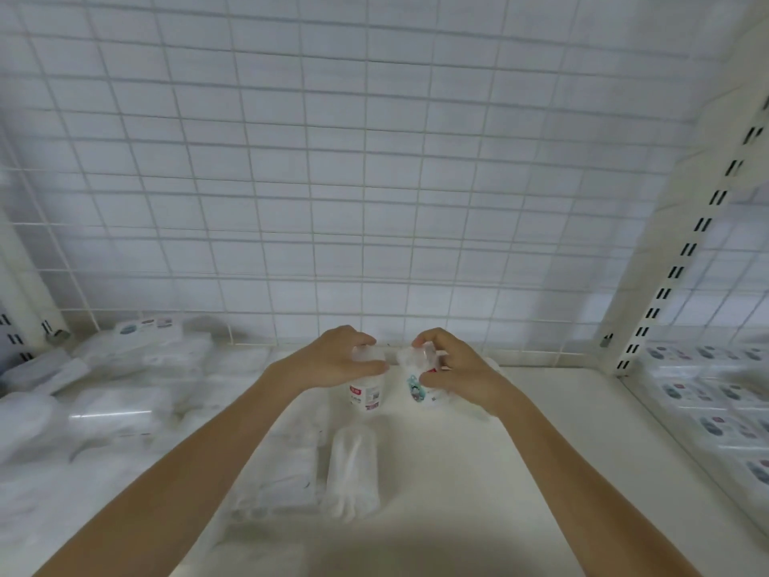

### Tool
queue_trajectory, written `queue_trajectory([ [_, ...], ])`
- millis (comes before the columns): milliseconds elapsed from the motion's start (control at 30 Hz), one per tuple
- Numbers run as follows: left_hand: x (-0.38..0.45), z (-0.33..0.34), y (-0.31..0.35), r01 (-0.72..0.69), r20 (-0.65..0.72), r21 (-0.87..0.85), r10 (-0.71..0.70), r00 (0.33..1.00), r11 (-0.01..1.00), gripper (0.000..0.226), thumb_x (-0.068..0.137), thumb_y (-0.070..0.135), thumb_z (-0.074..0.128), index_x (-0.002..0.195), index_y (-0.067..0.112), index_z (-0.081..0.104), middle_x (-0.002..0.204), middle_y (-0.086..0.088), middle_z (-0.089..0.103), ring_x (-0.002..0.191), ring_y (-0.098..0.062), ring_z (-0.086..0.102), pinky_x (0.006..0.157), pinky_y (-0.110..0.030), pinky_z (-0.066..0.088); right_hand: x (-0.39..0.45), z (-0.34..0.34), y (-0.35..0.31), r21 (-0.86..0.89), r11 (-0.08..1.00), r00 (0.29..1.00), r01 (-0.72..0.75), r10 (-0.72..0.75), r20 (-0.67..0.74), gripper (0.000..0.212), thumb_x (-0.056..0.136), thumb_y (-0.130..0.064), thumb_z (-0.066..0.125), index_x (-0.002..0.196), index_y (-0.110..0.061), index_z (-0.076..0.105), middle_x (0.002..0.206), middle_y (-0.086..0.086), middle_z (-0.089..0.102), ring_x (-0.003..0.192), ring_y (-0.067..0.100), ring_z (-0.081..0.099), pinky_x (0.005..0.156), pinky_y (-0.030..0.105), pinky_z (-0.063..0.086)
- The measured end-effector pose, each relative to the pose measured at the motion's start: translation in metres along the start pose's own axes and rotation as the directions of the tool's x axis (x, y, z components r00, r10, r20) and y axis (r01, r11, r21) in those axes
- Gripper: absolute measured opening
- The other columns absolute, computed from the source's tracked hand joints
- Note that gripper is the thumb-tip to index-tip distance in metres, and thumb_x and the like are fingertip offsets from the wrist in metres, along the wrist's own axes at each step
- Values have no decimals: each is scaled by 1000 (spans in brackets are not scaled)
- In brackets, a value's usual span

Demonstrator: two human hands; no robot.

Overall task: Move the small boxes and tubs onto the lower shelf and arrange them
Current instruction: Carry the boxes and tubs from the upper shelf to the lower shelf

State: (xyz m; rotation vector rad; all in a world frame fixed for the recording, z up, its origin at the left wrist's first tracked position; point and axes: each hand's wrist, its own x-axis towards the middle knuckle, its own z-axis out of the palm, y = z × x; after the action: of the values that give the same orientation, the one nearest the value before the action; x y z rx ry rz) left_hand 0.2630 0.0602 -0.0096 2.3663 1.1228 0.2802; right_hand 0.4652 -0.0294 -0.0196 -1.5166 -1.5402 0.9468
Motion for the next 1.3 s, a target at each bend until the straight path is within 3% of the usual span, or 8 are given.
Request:
queue_trajectory([
  [133, -8, -7, -9, -1, 103, -172, 19, 994, 985, 64, 78, 33, 64, 137, 27, 38, 133, 8, 44, 109, -11, 49, 89, -23, 41, 1, 11, 11, 72, 997, 1000, -1, 2, -26, 39, 73, 5, 60, 92, -26, 47, 108, 11, 52, 74, 19, 49, 64, 33, 41],
  [367, -11, -2, -15, -27, 118, -318, 67, 991, 948, 51, 80, 28, 68, 125, 37, 46, 123, 14, 50, 113, -8, 46, 83, -16, 38, 0, 21, 21, 186, 982, 993, 23, -1, -116, 31, 76, -15, 74, 89, -31, 52, 117, 9, 52, 104, 26, 57, 78, 27, 50],
  [500, -13, 4, -12, -45, 96, -303, 77, 992, 952, 64, 81, 32, 69, 136, 30, 37, 131, 10, 43, 119, -6, 41, 88, -17, 35, -4, 24, 18, 247, 969, 985, 20, 23, -171, 47, 79, -11, 71, 113, -30, 45, 120, 0, 53, 107, 19, 56, 78, 22, 50],
  [633, -18, 3, -16, -22, 157, -377, 88, 984, 926, 60, 84, 12, 57, 137, 30, 35, 131, 13, 42, 100, -3, 52, 83, -19, 40, -9, 27, 21, 298, 954, 985, -44, 92, -148, 57, 83, -13, 66, 132, -28, 38, 129, -3, 51, 118, 14, 50, 93, 26, 44],
  [767, -20, 2, -23, -40, 104, -425, 93, 990, 904, 57, 77, 34, 68, 129, 28, 46, 125, 9, 54, 106, -7, 55, 89, -21, 45, -11, 33, 20, 302, 952, 968, -45, 117, -224, 48, 84, -16, 65, 125, -29, 45, 126, -1, 55, 116, 16, 53, 86, 22, 46],
  [867, -20, 6, -23, -74, 34, -388, 95, 995, 918, 57, 80, 34, 70, 131, 28, 44, 121, 12, 51, 109, -3, 48, 78, -8, 38, -16, 41, 20, 335, 941, 951, -38, 136, -276, 47, 83, -19, 66, 124, -32, 47, 120, -1, 58, 112, 15, 55, 84, 22, 45],
  [1100, -23, 12, -15, -86, -106, -454, 42, 993, 887, 40, 75, 38, 73, 110, 27, 57, 106, 11, 59, 96, -1, 55, 72, -12, 42, -34, 46, 12, 312, 950, 875, 23, 132, -465, 31, 79, -19, 71, 106, -21, 55, 99, -12, 60, 93, 3, 57, 62, 8, 45],
  [1300, -34, 13, 16, -101, -122, -516, 43, 992, 850, 37, 77, 43, 69, 107, 25, 57, 104, 8, 61, 97, -7, 59, 75, -18, 46, -77, 7, -9, 372, 927, 859, 42, 156, -488, 37, 80, -23, 69, 112, -14, 53, 105, 3, 64, 93, 13, 62, 72, 22, 49],
])
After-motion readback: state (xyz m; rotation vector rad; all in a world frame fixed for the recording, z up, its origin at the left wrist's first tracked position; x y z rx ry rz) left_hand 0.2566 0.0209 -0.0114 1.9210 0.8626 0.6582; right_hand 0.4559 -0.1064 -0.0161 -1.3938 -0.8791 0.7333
